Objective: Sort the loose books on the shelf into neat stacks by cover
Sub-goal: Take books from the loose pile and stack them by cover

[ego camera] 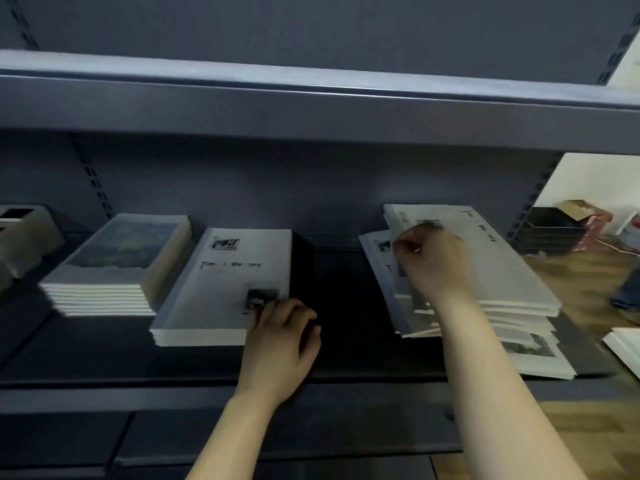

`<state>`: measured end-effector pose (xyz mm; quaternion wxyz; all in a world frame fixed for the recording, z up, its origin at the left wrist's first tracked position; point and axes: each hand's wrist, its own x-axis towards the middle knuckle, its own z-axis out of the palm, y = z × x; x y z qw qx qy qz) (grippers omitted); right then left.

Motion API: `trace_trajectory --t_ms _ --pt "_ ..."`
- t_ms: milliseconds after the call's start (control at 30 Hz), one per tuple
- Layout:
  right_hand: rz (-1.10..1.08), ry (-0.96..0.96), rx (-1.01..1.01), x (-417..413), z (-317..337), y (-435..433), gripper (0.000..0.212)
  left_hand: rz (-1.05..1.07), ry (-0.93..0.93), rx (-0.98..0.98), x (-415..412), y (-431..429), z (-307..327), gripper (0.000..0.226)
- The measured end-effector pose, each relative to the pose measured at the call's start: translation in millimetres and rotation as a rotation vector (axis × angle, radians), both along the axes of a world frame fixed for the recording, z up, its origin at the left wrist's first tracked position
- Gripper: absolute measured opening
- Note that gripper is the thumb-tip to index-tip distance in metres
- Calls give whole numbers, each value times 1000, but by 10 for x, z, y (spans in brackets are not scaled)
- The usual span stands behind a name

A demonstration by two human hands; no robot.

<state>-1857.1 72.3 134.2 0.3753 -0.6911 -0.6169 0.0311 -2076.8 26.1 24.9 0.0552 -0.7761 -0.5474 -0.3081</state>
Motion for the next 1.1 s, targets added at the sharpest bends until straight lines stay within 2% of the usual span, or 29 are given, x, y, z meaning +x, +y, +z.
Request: trace_trajectory --t_ms 267,533,700,833,1000,1100 --pt "-99 -23 -65 871 -132 -60 20 28 52 -102 631 -66 -186 33" --pt "-157 -5 -54 1370 -262 -89 10 75 93 -110 1001 -71 -296 33" --pt "-218 -41 -125 1592 -252 -147 41 108 88 -89 1066 -53 -340 35" --pt "-207 15 -170 1688 -190 -214 42 128 106 -105 1055 -36 -378 38" --pt "-234 22 -298 1715 -180 -275 65 140 110 -86 1058 -51 -385 39" --pt "-237 39 -311 1725 -177 -285 67 139 109 -75 1053 -61 -391 38"
